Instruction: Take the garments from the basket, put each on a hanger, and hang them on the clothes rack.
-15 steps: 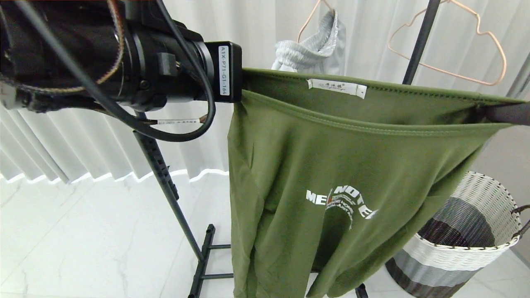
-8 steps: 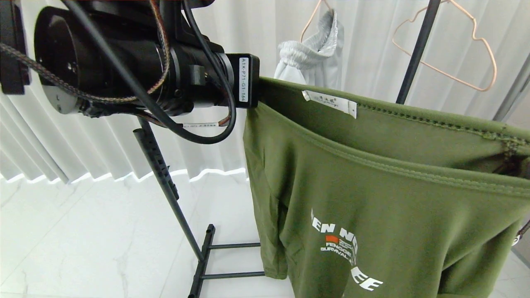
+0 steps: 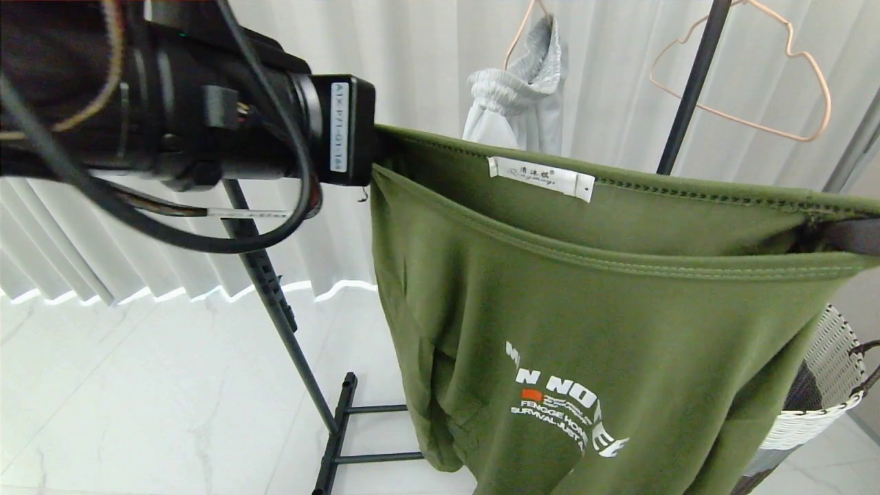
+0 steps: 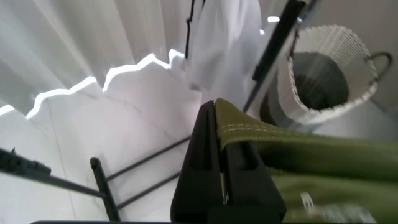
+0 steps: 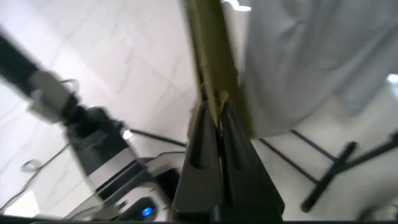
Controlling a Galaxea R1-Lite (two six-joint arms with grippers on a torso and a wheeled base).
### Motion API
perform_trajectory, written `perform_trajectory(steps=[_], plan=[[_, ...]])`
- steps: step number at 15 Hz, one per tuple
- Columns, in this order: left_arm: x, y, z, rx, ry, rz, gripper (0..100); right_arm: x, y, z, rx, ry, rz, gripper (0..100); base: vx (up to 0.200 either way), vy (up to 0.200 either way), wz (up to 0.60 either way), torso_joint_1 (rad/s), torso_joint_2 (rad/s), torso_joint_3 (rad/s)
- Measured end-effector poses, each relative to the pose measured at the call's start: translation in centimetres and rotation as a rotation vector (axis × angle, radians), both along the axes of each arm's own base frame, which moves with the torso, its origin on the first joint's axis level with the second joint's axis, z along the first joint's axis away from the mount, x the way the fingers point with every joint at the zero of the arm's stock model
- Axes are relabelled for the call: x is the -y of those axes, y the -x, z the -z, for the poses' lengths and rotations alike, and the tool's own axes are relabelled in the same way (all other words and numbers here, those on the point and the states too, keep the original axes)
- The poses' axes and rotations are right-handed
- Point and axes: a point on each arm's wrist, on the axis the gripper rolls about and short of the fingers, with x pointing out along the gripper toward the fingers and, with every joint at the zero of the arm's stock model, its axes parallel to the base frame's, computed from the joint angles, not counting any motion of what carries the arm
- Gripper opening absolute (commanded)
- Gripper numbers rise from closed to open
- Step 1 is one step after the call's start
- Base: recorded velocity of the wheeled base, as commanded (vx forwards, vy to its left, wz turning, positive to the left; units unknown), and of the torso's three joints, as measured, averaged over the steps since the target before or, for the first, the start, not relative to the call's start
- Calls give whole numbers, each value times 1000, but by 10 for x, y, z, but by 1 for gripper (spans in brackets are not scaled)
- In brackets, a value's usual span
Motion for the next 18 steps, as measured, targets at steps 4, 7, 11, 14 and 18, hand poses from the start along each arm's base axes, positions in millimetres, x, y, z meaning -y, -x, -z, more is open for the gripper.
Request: perform_trajectory(steps=[4,7,11,14,18], plan=[[-32,39,-10,-61,7,119,0,-9,-26,-13,126,-85,114,0,0,0,0,0,0,0],[-44,54,-4,-86,3,157,0,-30,-47,-18,183,-142,138,0,0,0,0,0,0,0],[-50,77,14,-84,-82,271,0,-55,-69,-15,207,-173,144,0,0,0,0,0,0,0],[-54,95,22,-63,-119,382,0,-69,-81,-10,202,-167,142,0,0,0,0,0,0,0],[-58,100,21,-46,-117,400,0,-75,-87,-5,191,-149,147,0,0,0,0,0,0,0]])
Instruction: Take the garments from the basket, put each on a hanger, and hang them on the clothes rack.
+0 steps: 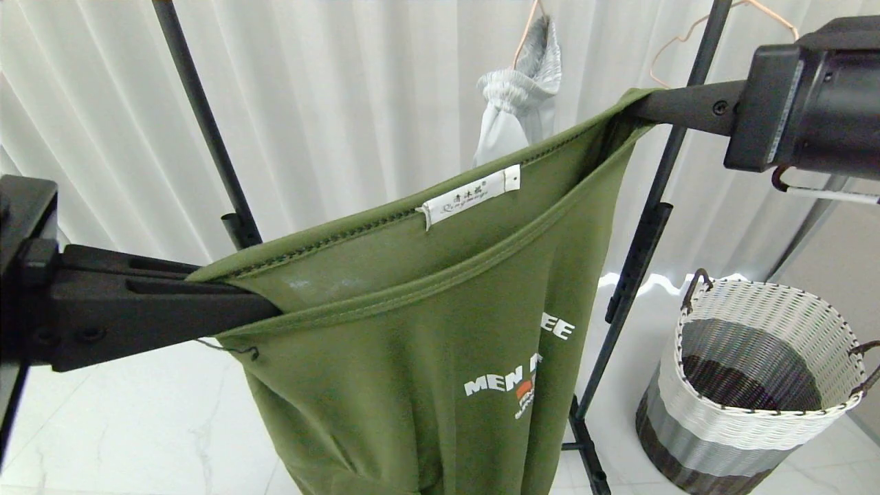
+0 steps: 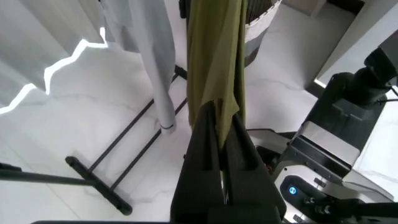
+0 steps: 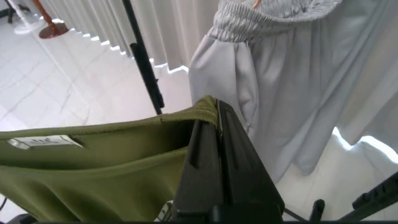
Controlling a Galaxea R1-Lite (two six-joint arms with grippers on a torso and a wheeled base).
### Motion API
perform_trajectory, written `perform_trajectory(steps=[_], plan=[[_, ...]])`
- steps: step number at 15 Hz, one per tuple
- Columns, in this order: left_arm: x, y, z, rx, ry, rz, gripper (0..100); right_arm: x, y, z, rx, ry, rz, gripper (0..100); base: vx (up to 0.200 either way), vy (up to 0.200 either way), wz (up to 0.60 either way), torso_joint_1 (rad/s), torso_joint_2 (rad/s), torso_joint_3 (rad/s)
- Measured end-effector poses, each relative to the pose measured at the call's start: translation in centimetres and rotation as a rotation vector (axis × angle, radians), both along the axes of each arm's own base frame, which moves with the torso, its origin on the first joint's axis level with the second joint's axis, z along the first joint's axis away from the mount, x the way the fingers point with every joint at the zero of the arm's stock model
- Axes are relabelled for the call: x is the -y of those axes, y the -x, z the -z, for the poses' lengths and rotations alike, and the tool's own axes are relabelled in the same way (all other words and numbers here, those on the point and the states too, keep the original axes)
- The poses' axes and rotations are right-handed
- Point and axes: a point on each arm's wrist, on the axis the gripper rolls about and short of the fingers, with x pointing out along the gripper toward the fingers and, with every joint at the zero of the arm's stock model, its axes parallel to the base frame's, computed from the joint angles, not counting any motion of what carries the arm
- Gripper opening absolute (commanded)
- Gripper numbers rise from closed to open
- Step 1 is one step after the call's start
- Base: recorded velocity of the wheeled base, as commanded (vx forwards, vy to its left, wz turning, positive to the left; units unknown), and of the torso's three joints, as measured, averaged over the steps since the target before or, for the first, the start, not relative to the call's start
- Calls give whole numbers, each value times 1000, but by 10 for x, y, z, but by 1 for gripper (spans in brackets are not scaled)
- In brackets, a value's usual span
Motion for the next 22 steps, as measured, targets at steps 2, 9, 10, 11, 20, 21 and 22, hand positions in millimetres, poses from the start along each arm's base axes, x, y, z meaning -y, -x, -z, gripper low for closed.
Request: perform_trajectory(steps=[2,9,10,11,20,21,22], plan=[[0,-5,-1,30,-22,-11,0,5,-3,3,-9,39,27,0,0,0,0,0,0,0],[14,-80,-15,275,-51,-125,0,47,16,-4,-34,99,100,0,0,0,0,0,0,0],[17,-87,-12,267,-59,-132,0,51,19,-6,-28,91,102,0,0,0,0,0,0,0],[20,-91,-9,257,-65,-134,0,52,21,-6,-25,87,101,0,0,0,0,0,0,0],[33,-87,-16,207,85,-144,0,45,26,8,-59,126,54,100,0,0,0,0,0,0],[32,-88,-15,209,82,-149,0,46,27,11,-64,134,55,100,0,0,0,0,0,0],[31,-89,-15,210,75,-162,0,48,28,16,-79,159,65,100,0,0,0,0,0,0]])
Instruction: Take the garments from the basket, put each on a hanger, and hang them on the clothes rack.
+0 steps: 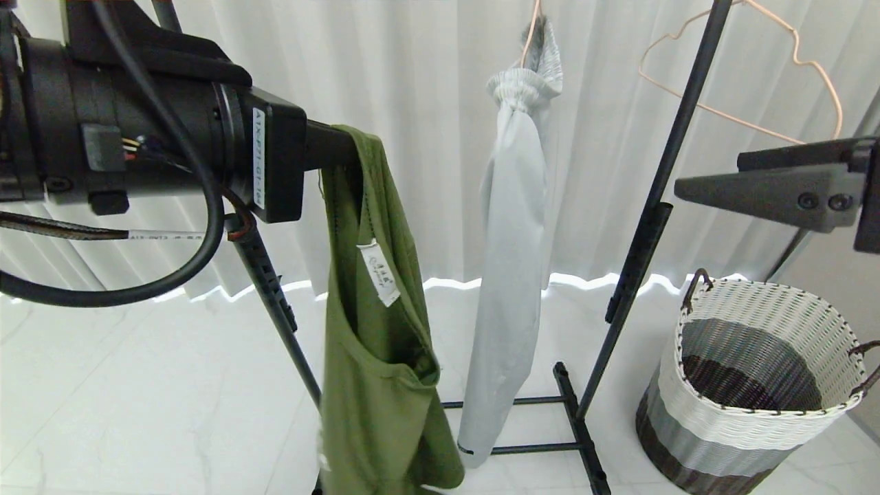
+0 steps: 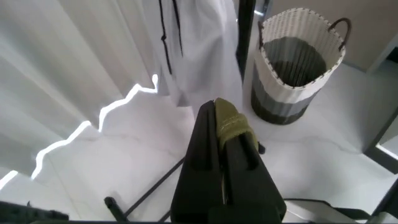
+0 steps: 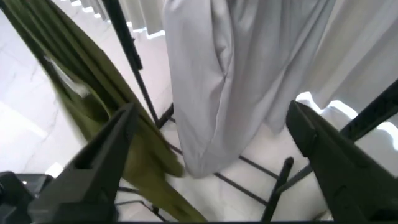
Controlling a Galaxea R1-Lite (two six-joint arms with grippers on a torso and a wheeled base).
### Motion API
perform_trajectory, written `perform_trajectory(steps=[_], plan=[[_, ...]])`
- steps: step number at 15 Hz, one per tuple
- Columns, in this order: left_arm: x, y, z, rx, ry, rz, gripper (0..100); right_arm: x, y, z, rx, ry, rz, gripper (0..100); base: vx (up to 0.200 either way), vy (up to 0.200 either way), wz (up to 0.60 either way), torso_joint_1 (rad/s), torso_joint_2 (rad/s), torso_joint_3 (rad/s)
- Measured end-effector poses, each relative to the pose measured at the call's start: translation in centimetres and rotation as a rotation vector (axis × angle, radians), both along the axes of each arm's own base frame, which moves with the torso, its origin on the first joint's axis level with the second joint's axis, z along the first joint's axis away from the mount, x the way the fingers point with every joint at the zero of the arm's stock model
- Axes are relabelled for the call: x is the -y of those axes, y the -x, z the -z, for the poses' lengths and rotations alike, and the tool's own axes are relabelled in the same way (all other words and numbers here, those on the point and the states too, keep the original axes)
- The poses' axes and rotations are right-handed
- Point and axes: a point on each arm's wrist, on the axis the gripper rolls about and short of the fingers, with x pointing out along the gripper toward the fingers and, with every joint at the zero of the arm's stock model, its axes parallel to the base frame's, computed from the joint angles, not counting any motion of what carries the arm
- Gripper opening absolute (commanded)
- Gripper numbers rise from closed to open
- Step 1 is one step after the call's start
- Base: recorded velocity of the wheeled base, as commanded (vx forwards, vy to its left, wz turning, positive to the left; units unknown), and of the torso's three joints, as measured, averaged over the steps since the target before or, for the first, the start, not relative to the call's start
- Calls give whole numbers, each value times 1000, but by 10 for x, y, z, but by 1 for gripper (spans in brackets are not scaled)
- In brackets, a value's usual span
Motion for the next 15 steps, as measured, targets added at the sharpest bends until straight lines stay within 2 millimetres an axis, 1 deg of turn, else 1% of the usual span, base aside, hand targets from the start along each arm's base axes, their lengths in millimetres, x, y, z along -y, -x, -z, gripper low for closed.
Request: perform_trajectory(steps=[1,2,4,6,9,13,15], plan=[[-1,-1,1,1,-8,-24,0,4,1,4,-16,31,28,100,0,0,0,0,0,0],[-2,-2,3,-1,-25,-62,0,10,3,11,-53,100,78,100,0,0,0,0,0,0],[-10,-8,14,-19,-79,-149,0,31,9,21,-119,263,225,100,0,0,0,0,0,0],[-23,-13,26,-19,-156,-199,0,51,15,24,-123,376,352,100,0,0,0,0,0,0],[-40,-16,40,-25,-234,-247,0,69,24,27,-95,444,412,100,0,0,0,0,0,0],[-47,-15,46,-42,-244,-274,0,86,31,39,-94,535,504,100,0,0,0,0,0,0],[-49,-14,49,-48,-246,-276,0,94,33,42,-115,517,570,100,0,0,0,31,-91,-72]])
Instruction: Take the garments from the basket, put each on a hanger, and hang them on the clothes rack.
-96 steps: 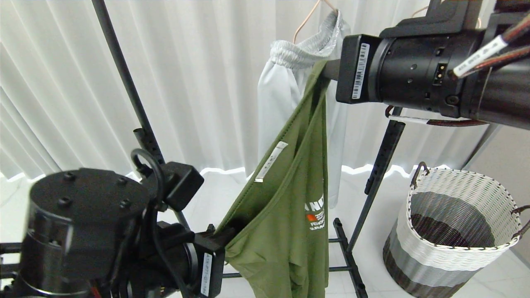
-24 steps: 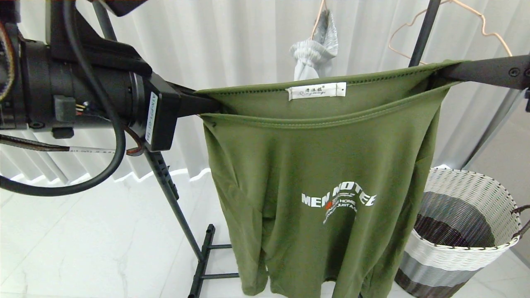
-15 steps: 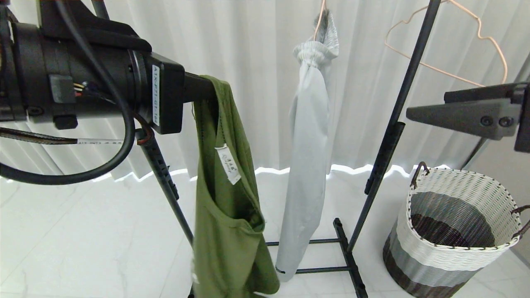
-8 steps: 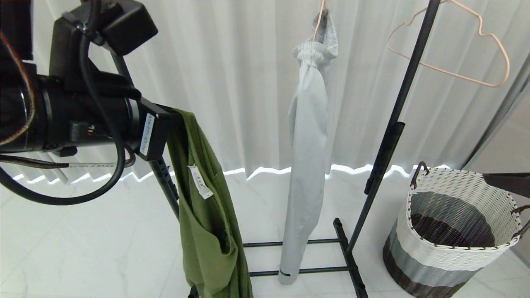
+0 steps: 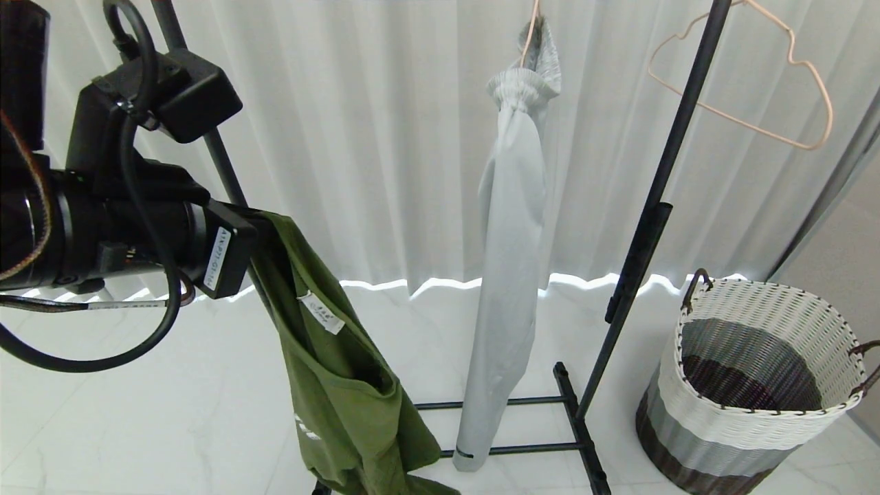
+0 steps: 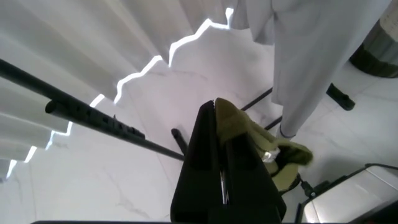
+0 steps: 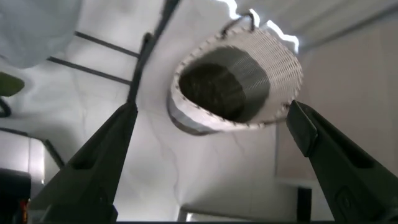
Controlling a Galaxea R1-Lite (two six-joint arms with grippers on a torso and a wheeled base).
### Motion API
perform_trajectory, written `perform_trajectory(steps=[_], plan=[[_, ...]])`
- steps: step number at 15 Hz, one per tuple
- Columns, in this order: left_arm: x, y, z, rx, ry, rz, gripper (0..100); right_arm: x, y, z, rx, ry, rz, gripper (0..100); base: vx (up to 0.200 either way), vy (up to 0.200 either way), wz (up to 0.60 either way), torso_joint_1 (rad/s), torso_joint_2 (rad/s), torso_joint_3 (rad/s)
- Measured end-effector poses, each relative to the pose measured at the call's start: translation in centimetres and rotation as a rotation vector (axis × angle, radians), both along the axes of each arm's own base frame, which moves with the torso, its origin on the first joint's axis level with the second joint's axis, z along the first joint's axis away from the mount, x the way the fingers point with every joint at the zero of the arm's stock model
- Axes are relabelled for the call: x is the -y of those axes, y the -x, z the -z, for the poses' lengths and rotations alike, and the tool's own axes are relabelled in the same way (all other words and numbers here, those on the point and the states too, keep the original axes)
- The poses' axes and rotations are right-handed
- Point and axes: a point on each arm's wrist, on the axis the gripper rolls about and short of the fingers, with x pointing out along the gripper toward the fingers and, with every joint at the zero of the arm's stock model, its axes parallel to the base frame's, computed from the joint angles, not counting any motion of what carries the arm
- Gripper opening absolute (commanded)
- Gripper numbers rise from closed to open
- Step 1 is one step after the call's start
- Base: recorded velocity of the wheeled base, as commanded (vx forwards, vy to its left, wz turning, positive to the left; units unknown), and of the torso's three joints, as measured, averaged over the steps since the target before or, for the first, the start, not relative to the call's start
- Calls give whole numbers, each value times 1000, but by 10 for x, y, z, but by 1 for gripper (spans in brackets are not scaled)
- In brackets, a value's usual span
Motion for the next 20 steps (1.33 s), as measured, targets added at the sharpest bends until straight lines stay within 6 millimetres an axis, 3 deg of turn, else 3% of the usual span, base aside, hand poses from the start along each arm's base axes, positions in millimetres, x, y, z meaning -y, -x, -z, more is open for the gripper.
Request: perform_trajectory(steps=[12,20], plan=[[-8,18,0,19,5,4,0,6,0,-3,51,-212,161,100,0,0,0,164,-441,-271],[-9,20,0,23,6,2,0,3,-19,-2,112,-268,176,100,0,0,0,196,-448,-251]])
